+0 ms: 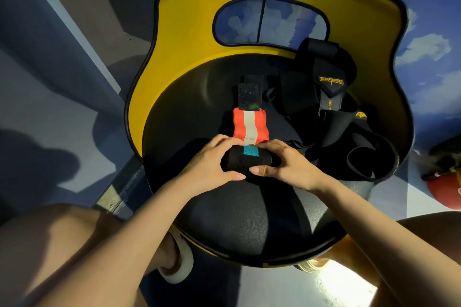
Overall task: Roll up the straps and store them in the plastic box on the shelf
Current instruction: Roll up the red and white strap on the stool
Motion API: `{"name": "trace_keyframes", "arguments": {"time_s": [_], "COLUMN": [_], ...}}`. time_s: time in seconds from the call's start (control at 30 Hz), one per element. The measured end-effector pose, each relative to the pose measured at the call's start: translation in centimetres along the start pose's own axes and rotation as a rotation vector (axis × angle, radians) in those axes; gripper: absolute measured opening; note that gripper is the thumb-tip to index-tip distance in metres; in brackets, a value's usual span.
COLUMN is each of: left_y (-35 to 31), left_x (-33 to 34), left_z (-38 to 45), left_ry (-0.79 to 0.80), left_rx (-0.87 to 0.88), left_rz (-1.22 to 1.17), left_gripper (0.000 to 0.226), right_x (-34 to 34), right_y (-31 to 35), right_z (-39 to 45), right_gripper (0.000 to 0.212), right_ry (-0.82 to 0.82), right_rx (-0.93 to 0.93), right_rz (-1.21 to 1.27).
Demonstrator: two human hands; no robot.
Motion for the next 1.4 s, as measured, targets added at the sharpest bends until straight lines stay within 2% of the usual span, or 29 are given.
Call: {"name": "trace_keyframes", "arguments": {"time_s": [0.1, 0.2, 0.33, 0.4, 0.57, 0.7, 0.83, 0.97, 1.1, 1.4], "left_y": [0.1, 0.2, 0.4, 0.6, 1.0, 0.9, 1.0, 0.3, -0.4, 1.0], "left_x": [-0.3, -0.6, -0.5, -0.3, -0.1, 0.0, -0.1, 0.0, 0.1, 0.5], "left_z": [0.1, 0.4, 0.5, 0.5, 0.7, 1.1, 1.9, 3.0, 4.0, 5.1], "left_ry": [0.022, 0.051, 0.130, 0.169, 0.220, 0.059, -0.095, -0.110, -0.155, -0.164], "left_rx": [-0.011, -0.038, -0.104, -0.126, -0.177, -0.298, -0.326, -0.302, -0.249, -0.375], "left_rz": [0.006, 0.000, -0.051, -0.079, -0.192, -0.375, -0.433, -0.609, -0.575, -0.454], "left_gripper": [0.060, 0.058, 0.056, 0.054, 0.046, 0.027, 0.023, 0.041, 0.060, 0.065], "right_x": [0.6, 0.9, 1.0, 1.0, 0.2, 0.1, 0.2, 0.7, 0.5, 0.5], "right_y": [-0.2, 0.0, 0.1, -0.1, 0.5, 0.5, 0.4, 0.5, 0.6, 0.5], "right_z": [-0.1, -0.7, -1.2, -1.2, -1.0, -0.7, -0.7, -0.9, -1.0, -0.7], "right_gripper": [0.055, 0.060, 0.068, 0.072, 0.065, 0.063, 0.062, 0.064, 0.064, 0.066], "right_ry": [-0.037, -0.121, -0.105, -0.082, -0.057, -0.051, -0.018, 0.014, 0.013, 0.023], "right_rx": [-0.012, -0.121, -0.304, -0.305, -0.260, -0.223, -0.210, -0.214, -0.194, -0.167], "right_rz": [0.023, -0.011, -0.219, -0.262, -0.159, -0.142, -0.139, -0.113, -0.112, -0.120]}}
Point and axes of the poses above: each hand's wrist, its own z-axis towards the middle knuckle, its own x-axis out of the palm, y = z × x, the point moved 3 cm from there along z, towards the middle knuckle, and after that the axes turned 8 degrees about z, right-handed, at the moved point
